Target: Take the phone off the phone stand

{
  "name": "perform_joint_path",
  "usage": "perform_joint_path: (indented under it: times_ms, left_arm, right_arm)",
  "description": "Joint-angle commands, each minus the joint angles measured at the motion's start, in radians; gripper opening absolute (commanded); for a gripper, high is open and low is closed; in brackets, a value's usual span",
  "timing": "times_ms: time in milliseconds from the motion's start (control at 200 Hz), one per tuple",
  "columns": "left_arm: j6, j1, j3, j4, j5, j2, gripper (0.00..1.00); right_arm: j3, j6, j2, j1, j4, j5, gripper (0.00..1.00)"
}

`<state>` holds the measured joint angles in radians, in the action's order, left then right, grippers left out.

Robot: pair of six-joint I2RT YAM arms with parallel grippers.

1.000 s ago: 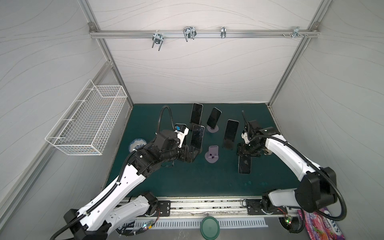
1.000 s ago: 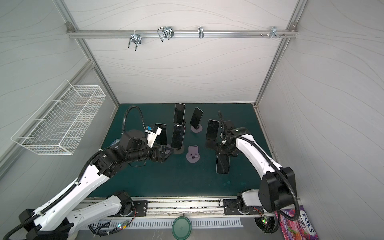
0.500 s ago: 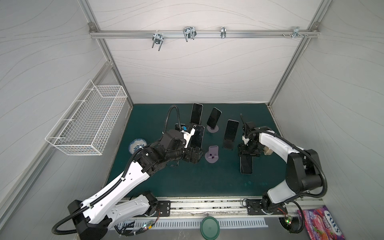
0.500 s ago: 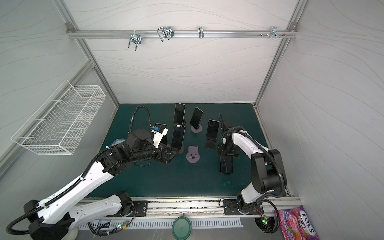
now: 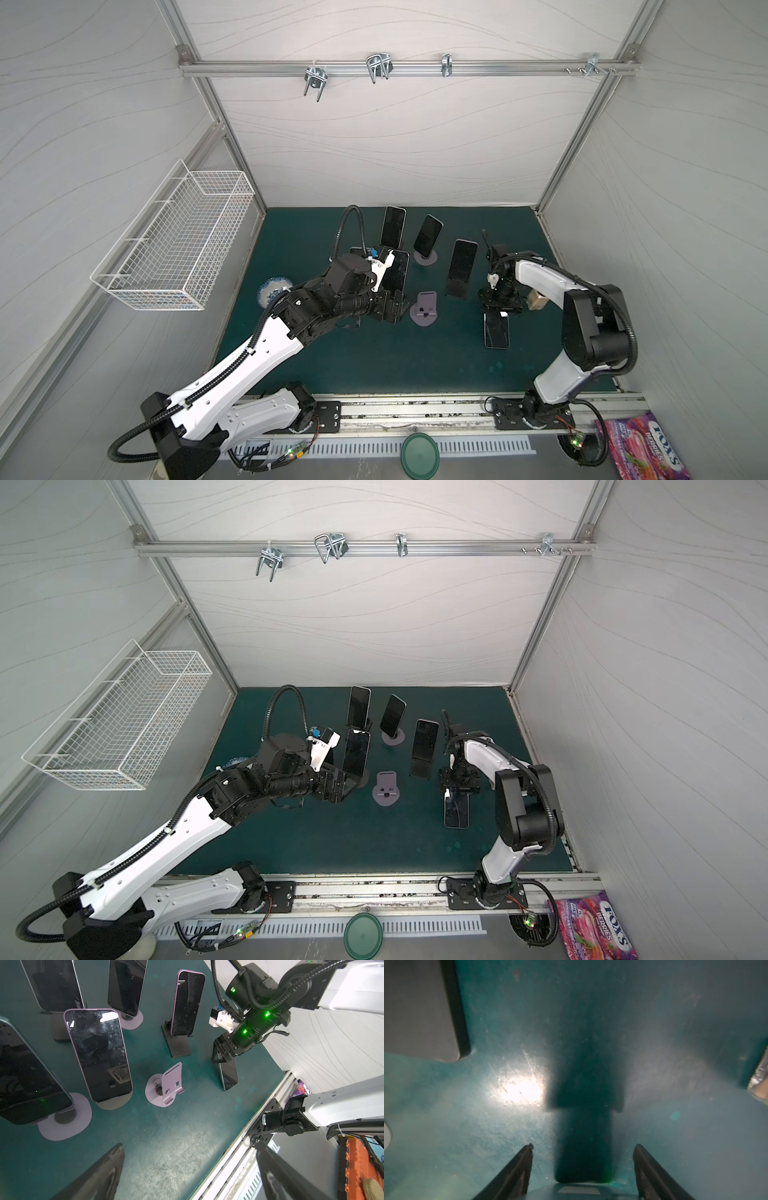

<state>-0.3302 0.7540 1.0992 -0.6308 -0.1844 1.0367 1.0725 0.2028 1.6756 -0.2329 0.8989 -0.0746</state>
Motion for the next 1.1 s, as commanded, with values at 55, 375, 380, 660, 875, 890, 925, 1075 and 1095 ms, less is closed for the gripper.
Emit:
perform_joint_path:
  times_ms: [55, 375, 380, 660, 875, 890, 925, 1075, 1095]
  left_arm:
    - [-0.001, 0.014, 0.048, 0.003, 0.002, -0.005, 0.99]
    - [-0.014, 0.02, 0.03, -0.033, 0.03, -0.043, 0.99]
    - [-0.014, 0.02, 0.03, -0.033, 0.03, -0.044, 0.99]
    - [-0.016, 0.021, 0.041, -0.037, 0.021, -0.035, 0.99]
    - [-0.02, 0.028, 0.048, -0.034, 0.021, -0.027, 0.99]
    - [-0.02, 0.028, 0.049, -0.035, 0.022, -0.029, 0.99]
    - [-0.02, 0.03, 0.051, -0.037, 0.024, -0.03, 0.99]
    - [-0.018, 0.032, 0.047, -0.052, 0.036, -0.045, 0.99]
    - [-0.019, 0.033, 0.047, -0.054, 0.036, -0.047, 0.99]
  right_arm:
    - [0.028, -0.026, 0.056, 0.012, -0.003, -0.025, 0.7]
    - [0.039, -0.048, 0.149, 0.033, -0.019, -0.069, 0.71]
    - [0.039, -0.049, 0.148, 0.034, -0.019, -0.069, 0.71]
    - [0.043, -0.089, 0.145, 0.095, 0.004, -0.144, 0.71]
    - [0.05, -0.104, 0.144, 0.136, 0.01, -0.159, 0.72]
    - [0.05, -0.105, 0.146, 0.137, 0.012, -0.162, 0.72]
    - [0.052, -0.106, 0.153, 0.141, 0.014, -0.169, 0.73]
    - [0.069, -0.114, 0.181, 0.146, 0.032, -0.215, 0.73]
    - [0.072, -0.116, 0.183, 0.145, 0.032, -0.218, 0.73]
